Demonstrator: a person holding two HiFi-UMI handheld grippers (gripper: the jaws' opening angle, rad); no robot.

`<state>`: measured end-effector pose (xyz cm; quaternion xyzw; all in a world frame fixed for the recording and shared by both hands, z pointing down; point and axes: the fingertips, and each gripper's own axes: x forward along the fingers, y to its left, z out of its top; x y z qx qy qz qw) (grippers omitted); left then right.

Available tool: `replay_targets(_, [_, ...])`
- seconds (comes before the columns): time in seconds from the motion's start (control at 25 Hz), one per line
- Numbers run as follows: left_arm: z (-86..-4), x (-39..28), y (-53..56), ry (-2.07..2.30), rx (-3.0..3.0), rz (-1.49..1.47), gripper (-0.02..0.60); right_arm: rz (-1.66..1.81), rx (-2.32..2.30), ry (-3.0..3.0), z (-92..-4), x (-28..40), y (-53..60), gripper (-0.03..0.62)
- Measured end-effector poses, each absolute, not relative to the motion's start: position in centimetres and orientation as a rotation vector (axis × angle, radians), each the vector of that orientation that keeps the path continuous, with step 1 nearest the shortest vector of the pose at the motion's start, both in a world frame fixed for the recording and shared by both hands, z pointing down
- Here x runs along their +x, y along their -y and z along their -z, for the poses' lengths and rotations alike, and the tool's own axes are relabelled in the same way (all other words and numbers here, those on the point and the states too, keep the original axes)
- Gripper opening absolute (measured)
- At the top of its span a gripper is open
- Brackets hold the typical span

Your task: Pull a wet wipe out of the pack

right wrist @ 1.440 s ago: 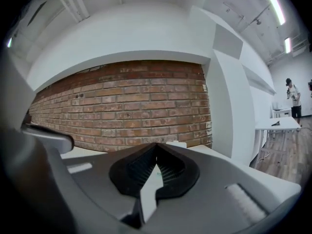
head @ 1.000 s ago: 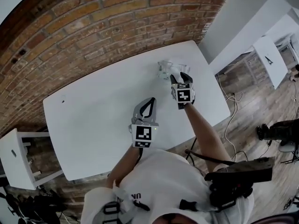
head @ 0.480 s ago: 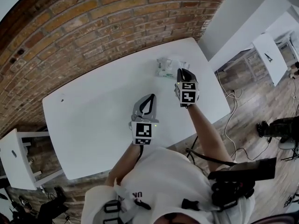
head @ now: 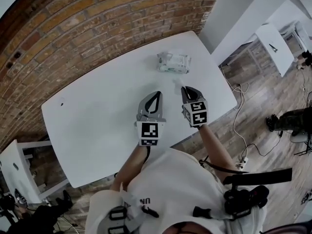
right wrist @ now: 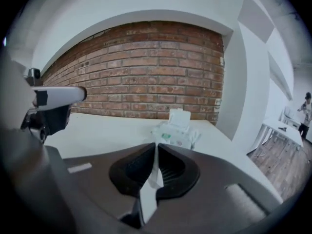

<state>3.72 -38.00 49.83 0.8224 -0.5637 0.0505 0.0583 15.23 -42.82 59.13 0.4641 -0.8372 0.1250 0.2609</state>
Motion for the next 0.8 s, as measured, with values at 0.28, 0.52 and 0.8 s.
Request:
replay_targets(0.28, [-50.0, 3.3, 37.3, 1.714, 2.482, -0.150, 0.003, -0.562, 0.980, 2.185, -66.1, 12.9, 37.2, 0.140])
replay_targets(0.52, [-49.8, 2.7, 37.2, 1.728, 2.476, -0.137, 0.003, -0.474, 1.090, 2.299, -61.7, 13.4, 37.6, 0.162])
replay_targets(0.8, [-47.1, 2.6, 37.5, 1.764, 2.519, -0.076, 0.003, -0.160, 1.502, 2.558, -48.7, 14.6, 39.4, 0.006])
